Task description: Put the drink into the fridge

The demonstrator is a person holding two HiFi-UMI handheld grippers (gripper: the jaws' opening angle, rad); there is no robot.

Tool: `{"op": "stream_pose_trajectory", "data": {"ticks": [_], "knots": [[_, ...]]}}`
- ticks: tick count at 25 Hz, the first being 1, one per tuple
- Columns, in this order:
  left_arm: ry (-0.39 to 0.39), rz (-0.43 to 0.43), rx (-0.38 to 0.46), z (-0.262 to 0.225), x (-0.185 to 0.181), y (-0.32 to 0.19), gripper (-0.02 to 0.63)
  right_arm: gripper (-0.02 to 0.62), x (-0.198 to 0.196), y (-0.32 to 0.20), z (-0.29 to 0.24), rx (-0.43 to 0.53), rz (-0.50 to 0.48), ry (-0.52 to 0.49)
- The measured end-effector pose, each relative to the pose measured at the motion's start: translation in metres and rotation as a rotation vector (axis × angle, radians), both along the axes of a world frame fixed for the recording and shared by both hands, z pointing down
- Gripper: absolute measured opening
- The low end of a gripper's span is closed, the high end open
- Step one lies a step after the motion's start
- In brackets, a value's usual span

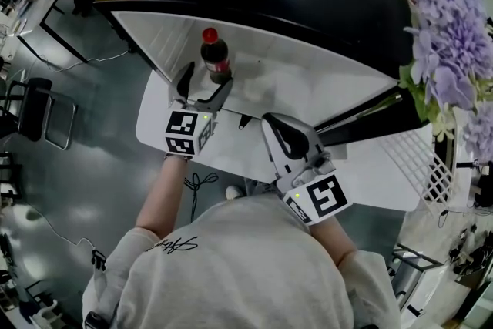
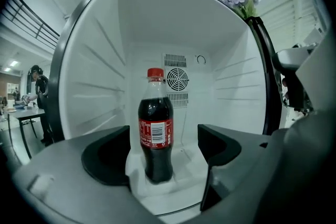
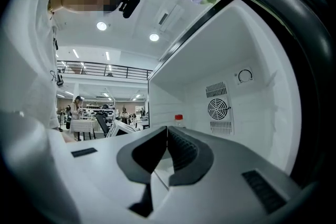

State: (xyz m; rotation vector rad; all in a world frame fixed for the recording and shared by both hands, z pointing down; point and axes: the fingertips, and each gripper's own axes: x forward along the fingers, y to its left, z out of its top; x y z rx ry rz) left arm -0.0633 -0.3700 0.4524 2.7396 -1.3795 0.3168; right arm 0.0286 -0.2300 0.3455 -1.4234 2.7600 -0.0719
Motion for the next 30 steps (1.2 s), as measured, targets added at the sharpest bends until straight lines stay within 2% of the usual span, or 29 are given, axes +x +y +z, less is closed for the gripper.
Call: {"op": "stream_pose_trajectory", "data": {"ticks": [5,17,23,30], "knots": [[0.028,0.005,-0.008,-0.009,-0.005,0.014,0.388,0.012,-0.004,0.004,-0.001,0.003,-0.006,-0.001],[0.025,0.022,0.025,-0.031,-0.022,0.053,0.388,0.012,-0.023,0.014,-0.004,0.016,-0.021,-0.008],[0.061,0.028,-0.017,-0.030,-0.030,0.067,0.388,0.012,-0.031,0.019,-0.005,0.021,-0.027,-0.013],[0.057,0.032,-0.004,-0.035,-0.036,0.085,0.388,0.012,-0.035,0.027,-0.005,0.028,-0.037,-0.014]]}}
